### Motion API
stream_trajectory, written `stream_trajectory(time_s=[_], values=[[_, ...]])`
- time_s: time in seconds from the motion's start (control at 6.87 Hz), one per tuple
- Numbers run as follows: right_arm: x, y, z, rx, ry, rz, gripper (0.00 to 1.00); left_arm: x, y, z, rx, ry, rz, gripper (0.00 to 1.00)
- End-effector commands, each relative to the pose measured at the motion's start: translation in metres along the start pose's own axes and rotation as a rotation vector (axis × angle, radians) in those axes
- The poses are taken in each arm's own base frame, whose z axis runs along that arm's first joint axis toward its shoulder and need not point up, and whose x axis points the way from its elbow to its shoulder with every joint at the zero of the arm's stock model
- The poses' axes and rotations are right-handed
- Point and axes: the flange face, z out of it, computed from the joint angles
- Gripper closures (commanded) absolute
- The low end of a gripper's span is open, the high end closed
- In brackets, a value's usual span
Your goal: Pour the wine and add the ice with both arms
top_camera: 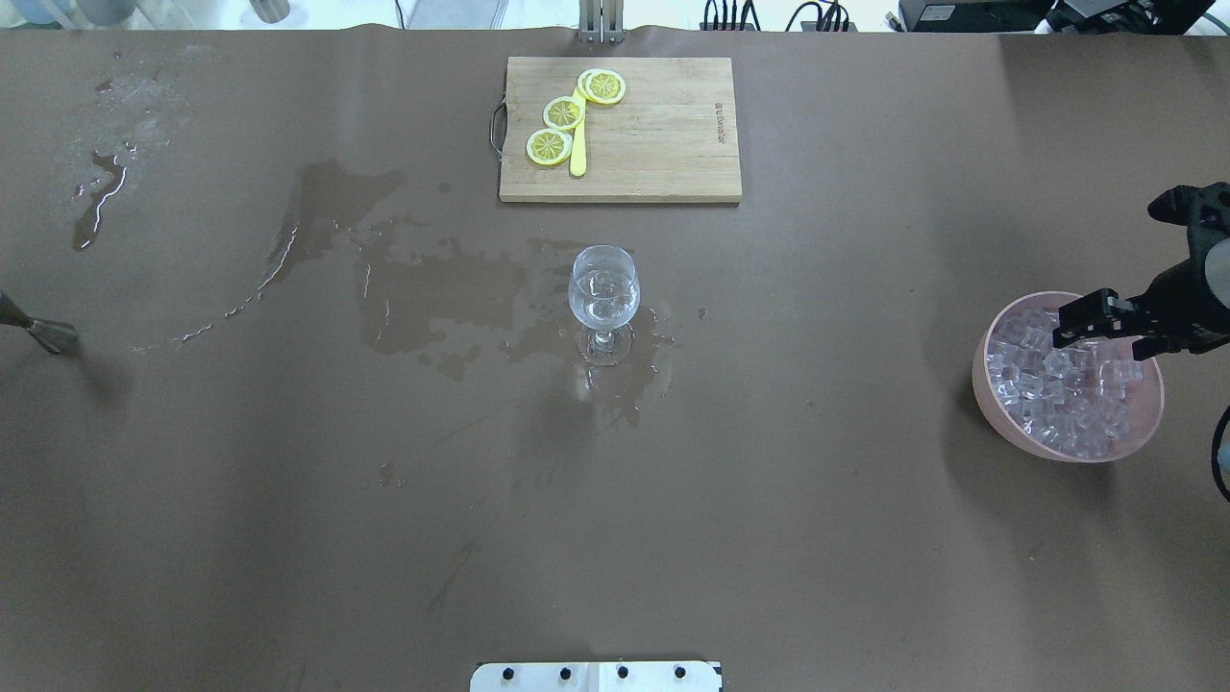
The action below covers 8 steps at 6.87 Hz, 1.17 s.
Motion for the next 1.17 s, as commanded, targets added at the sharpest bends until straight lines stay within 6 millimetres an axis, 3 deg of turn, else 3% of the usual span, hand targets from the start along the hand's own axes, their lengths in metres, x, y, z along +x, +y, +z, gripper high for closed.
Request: stream_trajectory(time_s=[0.0,0.15,0.44,0.73,1.02], values=[[0.003,0.003,0.016,-0.014,0.023,0.005,0.00,0.004,-0.007,-0.003,0.065,0.012,0.022,0.02],[-0.003,0.006,0.021,-0.022,0.024,0.032,0.03,0.011,-0.019,-0.008,0.109,0.035,0.066,0.02],[-0.005,0.008,0.024,-0.021,0.033,0.037,0.20,0.028,-0.021,-0.012,0.133,0.171,0.109,0.02],[-0.019,0.014,0.037,-0.012,0.055,0.030,0.21,0.039,-0.020,-0.010,0.117,0.272,0.124,0.02],[-0.026,0.020,0.044,-0.024,0.059,0.022,0.21,0.031,0.002,0.006,0.076,0.273,0.122,0.02]])
